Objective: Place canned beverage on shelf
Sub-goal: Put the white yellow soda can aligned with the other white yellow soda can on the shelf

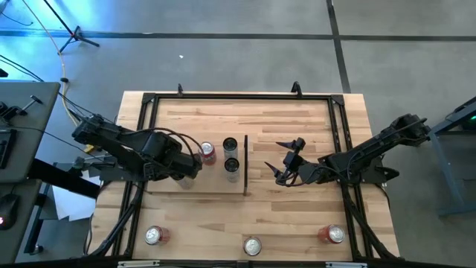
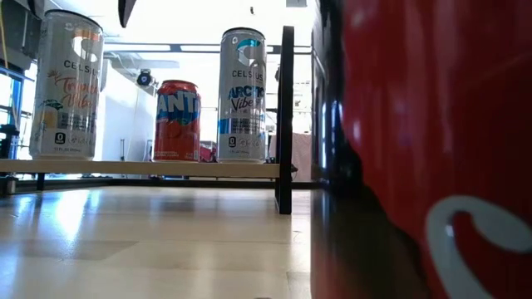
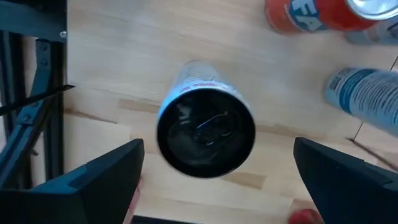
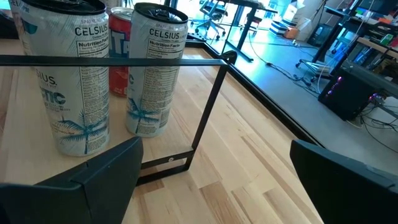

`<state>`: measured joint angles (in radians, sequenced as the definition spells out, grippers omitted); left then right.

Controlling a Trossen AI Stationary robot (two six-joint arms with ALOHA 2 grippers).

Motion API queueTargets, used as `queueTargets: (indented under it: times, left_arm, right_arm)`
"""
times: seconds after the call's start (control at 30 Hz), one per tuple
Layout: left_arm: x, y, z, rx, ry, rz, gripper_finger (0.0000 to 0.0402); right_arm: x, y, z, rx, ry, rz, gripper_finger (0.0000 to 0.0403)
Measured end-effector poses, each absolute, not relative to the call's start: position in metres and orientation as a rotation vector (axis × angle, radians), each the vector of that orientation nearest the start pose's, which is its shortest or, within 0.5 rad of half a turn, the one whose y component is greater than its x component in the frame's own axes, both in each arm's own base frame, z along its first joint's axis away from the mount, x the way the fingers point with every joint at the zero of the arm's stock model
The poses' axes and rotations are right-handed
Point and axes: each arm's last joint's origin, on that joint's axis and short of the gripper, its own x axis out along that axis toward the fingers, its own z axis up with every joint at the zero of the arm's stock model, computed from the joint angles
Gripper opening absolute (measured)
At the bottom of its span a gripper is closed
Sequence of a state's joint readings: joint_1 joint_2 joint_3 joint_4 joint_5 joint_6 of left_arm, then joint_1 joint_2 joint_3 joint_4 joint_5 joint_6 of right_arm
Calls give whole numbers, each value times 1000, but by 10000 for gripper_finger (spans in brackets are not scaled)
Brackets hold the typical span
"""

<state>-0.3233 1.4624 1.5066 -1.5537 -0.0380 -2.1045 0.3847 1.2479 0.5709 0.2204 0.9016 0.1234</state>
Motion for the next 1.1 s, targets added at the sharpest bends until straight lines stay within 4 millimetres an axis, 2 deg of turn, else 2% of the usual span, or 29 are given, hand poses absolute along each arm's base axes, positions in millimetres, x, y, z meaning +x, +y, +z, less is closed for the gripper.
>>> queueTargets:
  times: [0.17, 0.4, 0.67, 0.83, 1.1]
  left_arm:
    - [231, -73, 332, -1413, 1012, 1321, 386]
    - [231, -74, 307, -1402, 1115, 1334, 386]
    - [232, -70, 306, -1361, 1129, 1309, 377]
    - [234, -66, 306, -1357, 1133, 1281, 342]
    - [234, -66, 306, -1365, 1148, 1282, 257]
  right_arm:
    - [233, 70, 209, -157, 335, -528, 393]
    - [233, 70, 209, -157, 336, -528, 393]
    - [233, 70, 209, -157, 336, -528, 393]
    - [233, 70, 209, -157, 336, -528, 393]
    - [233, 70, 209, -157, 336, -528, 393]
